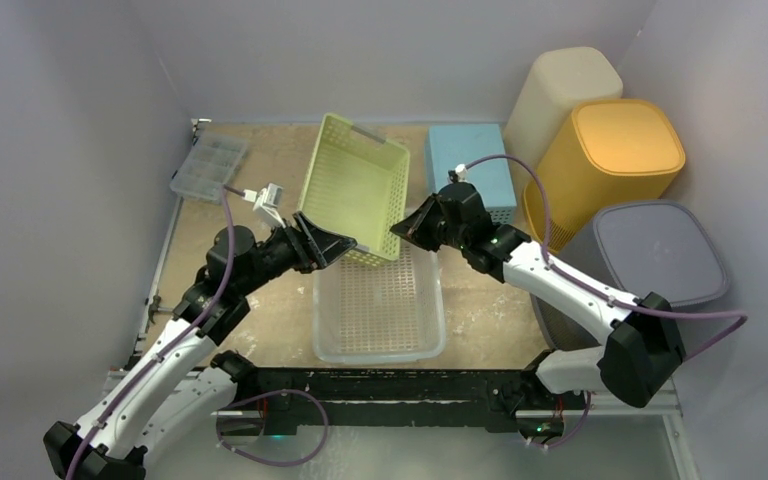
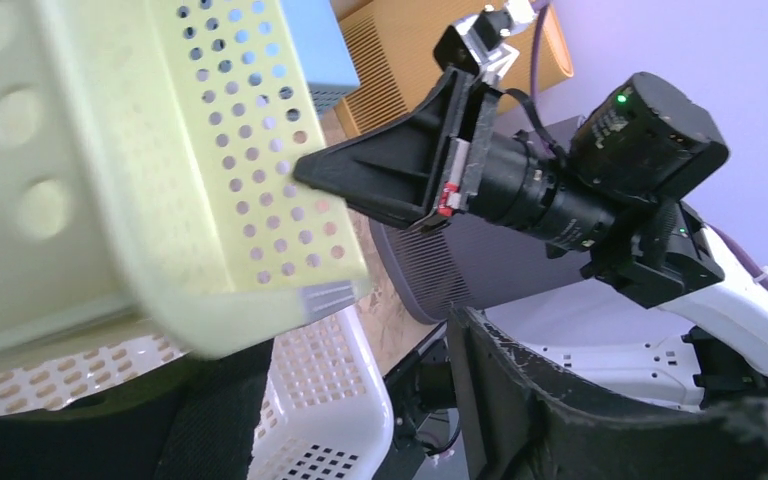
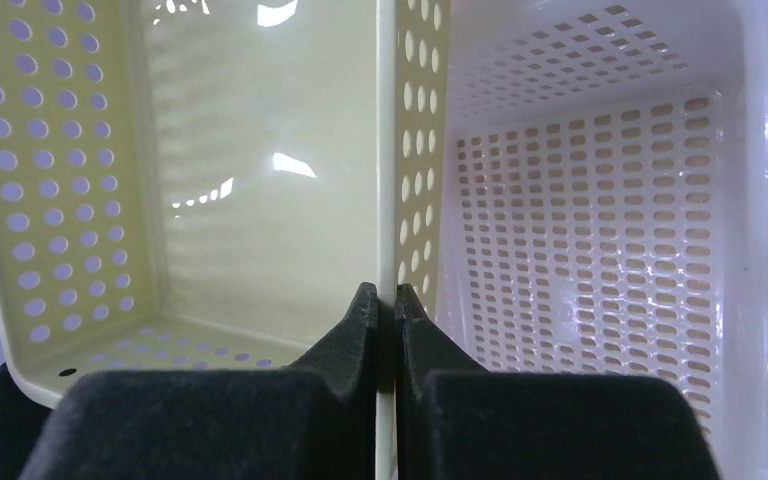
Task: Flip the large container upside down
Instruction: Pick up the container from the container, then turn the container upside down at the center of the board, then move the container to the center of the board.
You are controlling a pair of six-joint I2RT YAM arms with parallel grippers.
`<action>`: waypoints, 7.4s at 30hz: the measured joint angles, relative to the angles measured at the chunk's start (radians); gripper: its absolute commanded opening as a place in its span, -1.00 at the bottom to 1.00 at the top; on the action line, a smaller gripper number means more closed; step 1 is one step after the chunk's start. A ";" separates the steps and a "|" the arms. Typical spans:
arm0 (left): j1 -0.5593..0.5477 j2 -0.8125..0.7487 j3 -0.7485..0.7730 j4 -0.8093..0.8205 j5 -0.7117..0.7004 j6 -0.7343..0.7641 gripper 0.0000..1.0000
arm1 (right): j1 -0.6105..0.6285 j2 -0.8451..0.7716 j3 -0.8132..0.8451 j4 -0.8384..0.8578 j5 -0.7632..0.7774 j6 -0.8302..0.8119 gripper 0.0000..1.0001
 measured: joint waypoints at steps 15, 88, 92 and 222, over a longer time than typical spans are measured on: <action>-0.044 0.058 -0.010 0.085 -0.098 -0.013 -0.21 | -0.004 0.067 -0.028 0.125 -0.097 0.018 -1.00; -0.061 0.241 0.425 -0.222 -0.714 0.632 -1.00 | 0.098 -0.041 -0.083 0.196 -0.189 -0.030 0.64; -0.061 0.290 0.445 -0.216 -0.784 0.760 -1.00 | 0.098 -0.080 -0.111 0.163 -0.164 -0.035 0.68; -0.340 0.253 0.042 -0.396 -0.752 0.556 0.32 | 0.126 -0.094 -0.003 -0.367 0.227 -0.298 0.89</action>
